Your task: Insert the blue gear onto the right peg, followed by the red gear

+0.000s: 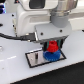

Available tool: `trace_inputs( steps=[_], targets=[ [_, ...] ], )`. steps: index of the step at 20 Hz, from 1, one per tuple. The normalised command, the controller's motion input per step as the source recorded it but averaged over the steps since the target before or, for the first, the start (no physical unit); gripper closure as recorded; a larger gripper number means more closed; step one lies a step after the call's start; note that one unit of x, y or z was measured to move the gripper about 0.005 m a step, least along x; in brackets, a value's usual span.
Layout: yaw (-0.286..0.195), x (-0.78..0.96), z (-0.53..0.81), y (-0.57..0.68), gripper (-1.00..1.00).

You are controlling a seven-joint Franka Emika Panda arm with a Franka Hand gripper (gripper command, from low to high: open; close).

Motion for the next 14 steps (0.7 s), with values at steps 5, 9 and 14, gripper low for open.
trace_inputs(
  steps=[5, 9, 14],
  targets=[
    [0.000, 0.34, 0.28, 0.12, 1.00],
    [0.000, 0.35, 0.38, 0.11, 1.00],
    [0.000, 0.21, 0.11, 0.01, 1.00]
  ],
)
